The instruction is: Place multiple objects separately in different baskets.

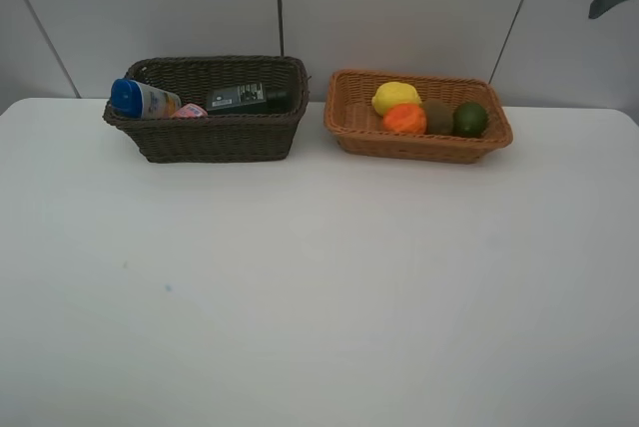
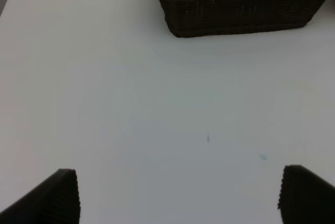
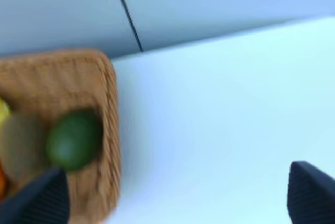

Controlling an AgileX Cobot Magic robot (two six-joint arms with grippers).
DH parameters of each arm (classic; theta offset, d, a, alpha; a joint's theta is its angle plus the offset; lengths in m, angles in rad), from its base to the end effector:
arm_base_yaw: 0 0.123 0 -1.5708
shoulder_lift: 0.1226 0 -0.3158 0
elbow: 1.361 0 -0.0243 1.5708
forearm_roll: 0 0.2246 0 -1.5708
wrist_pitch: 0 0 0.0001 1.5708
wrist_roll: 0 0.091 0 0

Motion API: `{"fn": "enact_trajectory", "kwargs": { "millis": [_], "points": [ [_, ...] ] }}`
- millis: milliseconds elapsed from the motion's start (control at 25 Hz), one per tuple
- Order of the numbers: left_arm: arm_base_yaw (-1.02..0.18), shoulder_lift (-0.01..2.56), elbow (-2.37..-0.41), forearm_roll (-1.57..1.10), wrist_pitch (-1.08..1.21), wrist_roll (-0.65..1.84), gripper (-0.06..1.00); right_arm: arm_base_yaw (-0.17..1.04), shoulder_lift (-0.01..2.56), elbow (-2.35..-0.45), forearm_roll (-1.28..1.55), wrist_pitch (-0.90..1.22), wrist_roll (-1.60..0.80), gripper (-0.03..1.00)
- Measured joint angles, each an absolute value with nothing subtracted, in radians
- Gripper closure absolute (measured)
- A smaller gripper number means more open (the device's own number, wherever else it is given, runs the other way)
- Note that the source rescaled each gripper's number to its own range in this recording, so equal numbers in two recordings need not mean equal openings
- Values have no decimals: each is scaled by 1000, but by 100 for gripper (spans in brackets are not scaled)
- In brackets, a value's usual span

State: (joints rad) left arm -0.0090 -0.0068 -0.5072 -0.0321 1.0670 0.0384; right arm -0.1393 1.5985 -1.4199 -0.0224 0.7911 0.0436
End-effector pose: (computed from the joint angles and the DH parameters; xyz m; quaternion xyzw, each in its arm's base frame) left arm -0.0610 -0.0020 0.2656 0.0210 0.8508 -0.0083 0.5249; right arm 0.3275 -0.0474 0.3686 0.0813 0.9378 -0.0263 0.3365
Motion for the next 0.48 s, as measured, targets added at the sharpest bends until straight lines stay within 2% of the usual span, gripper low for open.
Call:
{"fn": "enact_trajectory", "kwargs": {
  "millis": [240,480],
  "points": [
    [-9,-7,-507,-32,1067,38,-4,-140,1223,-1074,-19,759,44,0],
    [-9,-7,-507,-32,1067,38,-4,-140,842,-760,-17,826,44,0]
  ]
}}
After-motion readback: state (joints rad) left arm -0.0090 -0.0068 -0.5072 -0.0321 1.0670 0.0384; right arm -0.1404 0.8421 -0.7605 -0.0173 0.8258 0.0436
